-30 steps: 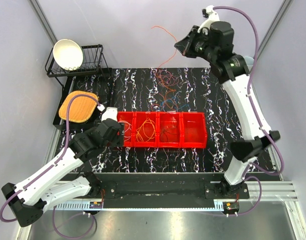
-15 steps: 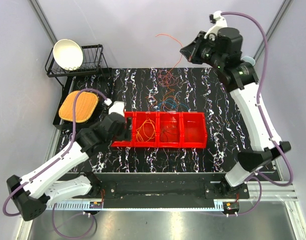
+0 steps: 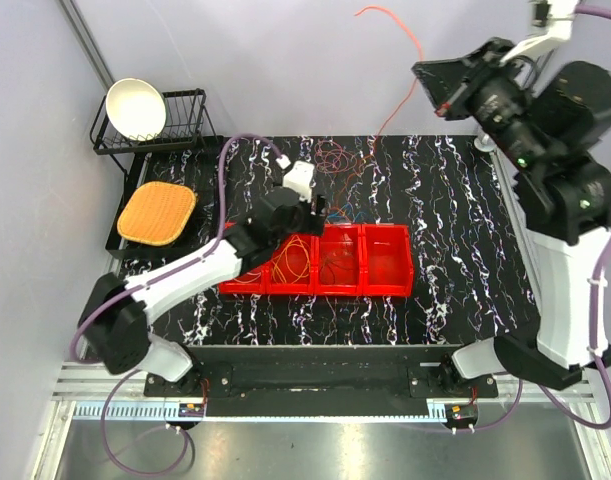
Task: Untangle the cables
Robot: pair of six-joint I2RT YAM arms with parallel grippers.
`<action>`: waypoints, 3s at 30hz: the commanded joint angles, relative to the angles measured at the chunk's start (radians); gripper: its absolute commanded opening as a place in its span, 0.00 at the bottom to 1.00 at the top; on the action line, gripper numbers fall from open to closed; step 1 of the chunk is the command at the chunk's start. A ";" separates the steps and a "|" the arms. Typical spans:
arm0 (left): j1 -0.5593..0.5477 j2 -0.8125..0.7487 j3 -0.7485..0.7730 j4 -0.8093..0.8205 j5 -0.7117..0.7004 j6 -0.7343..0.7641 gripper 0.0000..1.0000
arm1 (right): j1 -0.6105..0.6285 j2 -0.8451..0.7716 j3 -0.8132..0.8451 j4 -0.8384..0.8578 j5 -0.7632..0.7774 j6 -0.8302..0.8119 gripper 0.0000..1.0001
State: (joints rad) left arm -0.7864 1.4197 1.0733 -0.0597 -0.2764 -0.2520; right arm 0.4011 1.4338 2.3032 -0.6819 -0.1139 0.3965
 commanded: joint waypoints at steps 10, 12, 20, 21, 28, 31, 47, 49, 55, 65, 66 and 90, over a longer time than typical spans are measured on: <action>-0.054 0.297 0.220 0.394 0.072 0.146 0.74 | 0.004 -0.092 0.012 -0.084 0.051 -0.065 0.00; -0.059 0.333 0.252 0.396 0.037 0.174 0.70 | 0.004 -0.096 0.015 -0.094 0.056 -0.070 0.00; -0.077 0.381 0.324 0.315 -0.064 0.206 0.00 | 0.004 -0.108 0.005 -0.129 0.091 -0.099 0.00; -0.079 0.380 0.361 0.281 -0.072 0.191 0.00 | 0.004 -0.108 -0.005 -0.133 0.108 -0.105 0.00; -0.112 0.311 0.516 0.097 -0.121 0.278 0.00 | 0.004 -0.102 -0.085 -0.131 0.197 -0.105 0.00; -0.116 0.282 0.646 0.008 -0.090 0.284 0.00 | 0.004 -0.092 -0.097 -0.130 0.227 -0.097 0.00; -0.206 0.355 1.156 -0.009 -0.107 0.502 0.00 | 0.004 -0.122 -0.272 -0.093 0.355 -0.062 0.00; -0.217 0.352 1.162 0.026 -0.093 0.507 0.00 | 0.004 -0.124 -0.286 -0.094 0.362 -0.062 0.00; -0.249 0.371 1.232 0.057 -0.029 0.519 0.00 | 0.004 -0.150 -0.343 -0.093 0.367 -0.038 0.00; -0.313 0.403 1.314 0.133 0.216 0.467 0.00 | 0.004 -0.220 -0.407 -0.094 0.379 -0.025 0.00; -0.318 0.403 1.308 0.145 0.233 0.468 0.00 | 0.004 -0.226 -0.412 -0.096 0.378 -0.024 0.00; -0.433 0.366 0.981 0.459 0.243 0.462 0.00 | 0.002 -0.467 -0.659 -0.110 0.499 0.013 0.00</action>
State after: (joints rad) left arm -1.2198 1.8271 2.0880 0.3069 0.0154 0.2237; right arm 0.4011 0.9699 1.6936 -0.8085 0.3515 0.3820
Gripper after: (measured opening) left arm 0.008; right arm 0.010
